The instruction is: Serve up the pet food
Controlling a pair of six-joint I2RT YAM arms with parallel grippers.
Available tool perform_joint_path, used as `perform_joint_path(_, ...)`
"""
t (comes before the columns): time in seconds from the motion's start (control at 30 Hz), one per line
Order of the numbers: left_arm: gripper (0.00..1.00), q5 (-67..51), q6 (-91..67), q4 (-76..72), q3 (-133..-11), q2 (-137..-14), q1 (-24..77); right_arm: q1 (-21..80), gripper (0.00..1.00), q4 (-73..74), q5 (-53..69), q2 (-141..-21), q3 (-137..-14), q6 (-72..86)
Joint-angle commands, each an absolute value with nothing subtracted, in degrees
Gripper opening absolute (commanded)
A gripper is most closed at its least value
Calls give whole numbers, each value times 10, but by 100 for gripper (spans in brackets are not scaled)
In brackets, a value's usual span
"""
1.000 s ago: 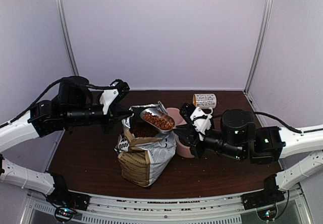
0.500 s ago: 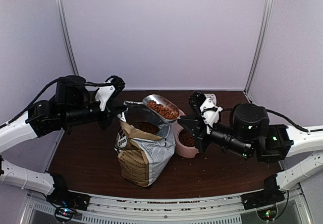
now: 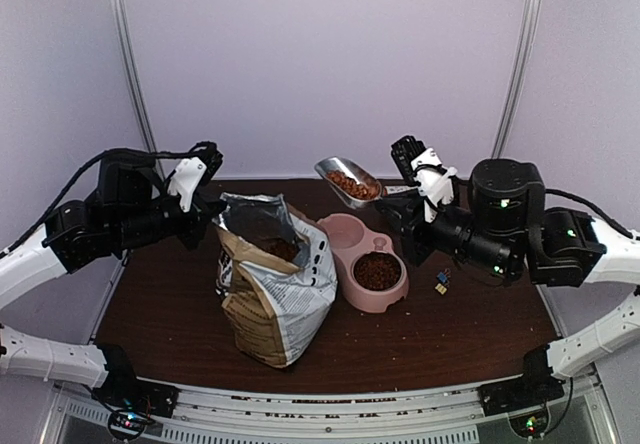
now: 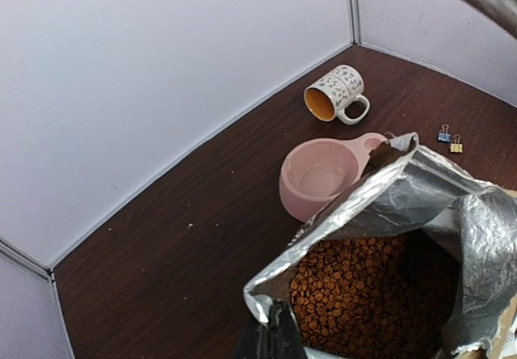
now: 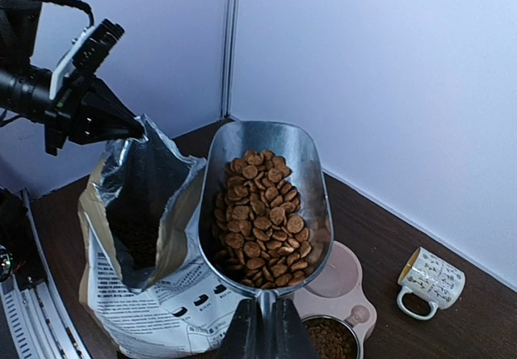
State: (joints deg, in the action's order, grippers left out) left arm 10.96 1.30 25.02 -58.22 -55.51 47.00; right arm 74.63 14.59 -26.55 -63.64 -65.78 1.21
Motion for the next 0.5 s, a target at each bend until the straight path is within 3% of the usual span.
perform_joint_path(0.0, 0, 195, 10, 173, -585, -518, 452, 702, 0, 219, -256, -653, -664, 52)
perform_joint_path(0.47, 0, 141, 46, 137, -558, -482, 452, 543, 0, 219, -122, -734, -622, 48)
